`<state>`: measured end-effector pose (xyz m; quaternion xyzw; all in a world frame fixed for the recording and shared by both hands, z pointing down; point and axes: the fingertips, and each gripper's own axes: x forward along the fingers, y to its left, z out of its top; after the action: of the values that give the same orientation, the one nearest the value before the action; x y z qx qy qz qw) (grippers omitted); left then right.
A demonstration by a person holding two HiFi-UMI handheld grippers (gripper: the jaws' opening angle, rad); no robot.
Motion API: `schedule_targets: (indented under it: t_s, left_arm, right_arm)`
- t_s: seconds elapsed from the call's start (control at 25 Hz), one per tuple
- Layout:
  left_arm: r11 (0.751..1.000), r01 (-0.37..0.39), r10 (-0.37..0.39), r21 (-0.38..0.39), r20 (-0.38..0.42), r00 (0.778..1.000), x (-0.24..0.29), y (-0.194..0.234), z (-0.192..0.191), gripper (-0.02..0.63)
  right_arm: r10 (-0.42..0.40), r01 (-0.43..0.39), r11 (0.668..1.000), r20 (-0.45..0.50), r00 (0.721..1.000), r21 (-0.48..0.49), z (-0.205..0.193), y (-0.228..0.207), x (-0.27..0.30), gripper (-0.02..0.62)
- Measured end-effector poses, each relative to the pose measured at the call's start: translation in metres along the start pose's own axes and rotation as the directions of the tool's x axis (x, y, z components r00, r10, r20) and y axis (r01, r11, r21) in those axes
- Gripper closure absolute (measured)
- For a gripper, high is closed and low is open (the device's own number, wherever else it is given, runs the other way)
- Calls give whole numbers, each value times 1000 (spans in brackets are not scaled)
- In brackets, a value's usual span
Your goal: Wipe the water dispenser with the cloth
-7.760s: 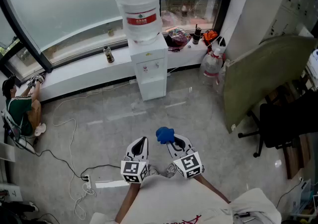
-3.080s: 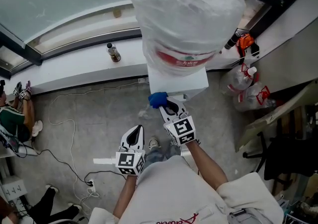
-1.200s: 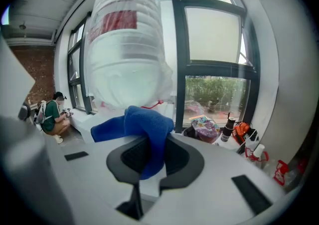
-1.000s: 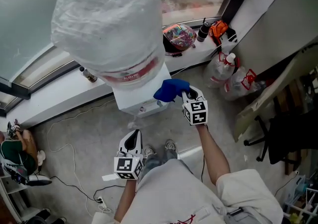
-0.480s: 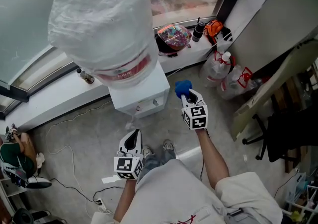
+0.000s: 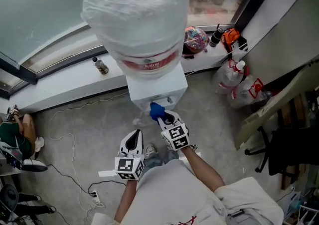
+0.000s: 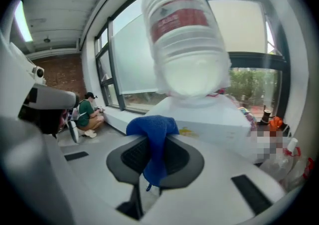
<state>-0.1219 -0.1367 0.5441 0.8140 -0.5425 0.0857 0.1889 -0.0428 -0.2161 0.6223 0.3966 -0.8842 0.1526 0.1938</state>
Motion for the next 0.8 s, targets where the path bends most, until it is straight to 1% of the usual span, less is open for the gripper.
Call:
schedule_targets:
  t_s: [0.08,0.16,0.24,0.36,0.44,0.56,0.8]
  left_arm:
    - [999,-35,35,-11,6,999,-11,13,0,594]
    - [997,-69,69,-20,11,998,-22,27,0,594]
    - [994,-105,105,-29,14,994,-34,42,0,594]
    - [987,-155,156,-36,14,988,-51,62,-1,594]
    - [983,-180,181,-40,12,983,-59,72,-2,594]
    - [979,-200,201,-49,6,980,-66,81,-5,594]
    - [983,-180,180,-40,-4,984,-60,81,-3,594]
  right_arm:
    - [79,-79,997,-13,997,-24,2,37,18,541]
    - [130,-130,991,-15,991,-42,9,64,35,541]
    - [167,-168,984,-22,986,-54,14,84,53,541]
    - [196,-198,978,-37,980,-59,15,97,80,541]
    - [194,-196,979,-41,980,-53,17,96,94,541]
    - [166,-168,985,-49,985,-39,18,83,107,541]
    - [86,-86,996,-55,995,2,17,41,109,541]
